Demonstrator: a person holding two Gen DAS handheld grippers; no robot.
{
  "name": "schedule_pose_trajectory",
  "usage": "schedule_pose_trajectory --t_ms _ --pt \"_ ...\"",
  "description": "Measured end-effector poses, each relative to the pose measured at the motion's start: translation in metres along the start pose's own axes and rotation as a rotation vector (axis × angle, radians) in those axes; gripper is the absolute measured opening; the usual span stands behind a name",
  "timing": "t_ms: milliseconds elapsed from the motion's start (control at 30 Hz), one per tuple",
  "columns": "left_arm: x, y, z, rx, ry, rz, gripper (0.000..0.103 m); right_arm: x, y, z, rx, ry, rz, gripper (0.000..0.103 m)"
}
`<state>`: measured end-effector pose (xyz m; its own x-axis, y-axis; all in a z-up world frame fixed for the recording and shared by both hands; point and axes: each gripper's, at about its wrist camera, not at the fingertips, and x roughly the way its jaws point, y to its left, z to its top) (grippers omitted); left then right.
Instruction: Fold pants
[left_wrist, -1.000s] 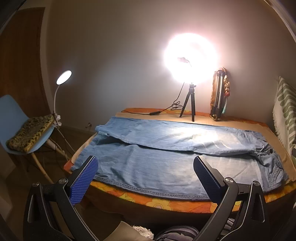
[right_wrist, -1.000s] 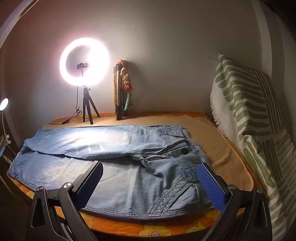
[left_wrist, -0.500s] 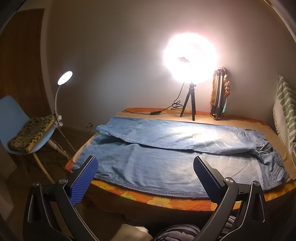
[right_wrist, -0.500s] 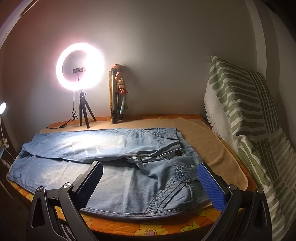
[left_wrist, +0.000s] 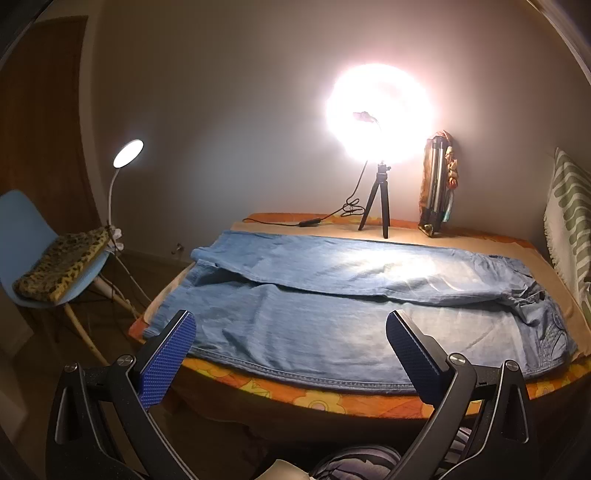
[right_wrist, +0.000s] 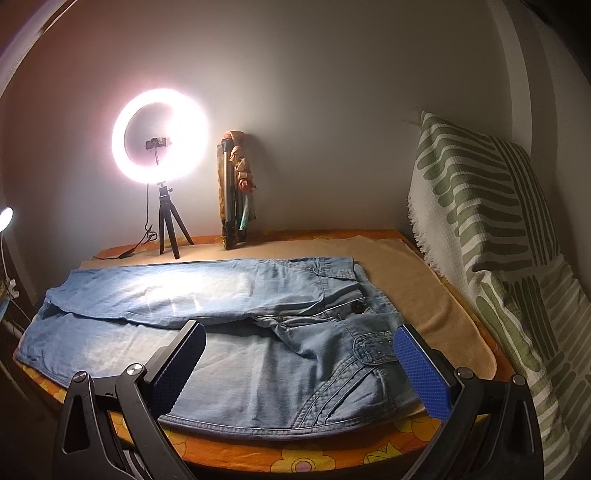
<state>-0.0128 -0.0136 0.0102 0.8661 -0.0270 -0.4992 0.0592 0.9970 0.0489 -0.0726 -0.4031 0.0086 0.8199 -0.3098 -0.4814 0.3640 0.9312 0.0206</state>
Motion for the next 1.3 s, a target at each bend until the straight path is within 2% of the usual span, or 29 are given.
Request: schedule_pose_trajectory --t_ms 1300 --pt "0.014 0.012 -0.009 -0.011 0.017 0.021 0.102 0.013 0.005 -0.003 -0.02 0.011 0.029 0.103"
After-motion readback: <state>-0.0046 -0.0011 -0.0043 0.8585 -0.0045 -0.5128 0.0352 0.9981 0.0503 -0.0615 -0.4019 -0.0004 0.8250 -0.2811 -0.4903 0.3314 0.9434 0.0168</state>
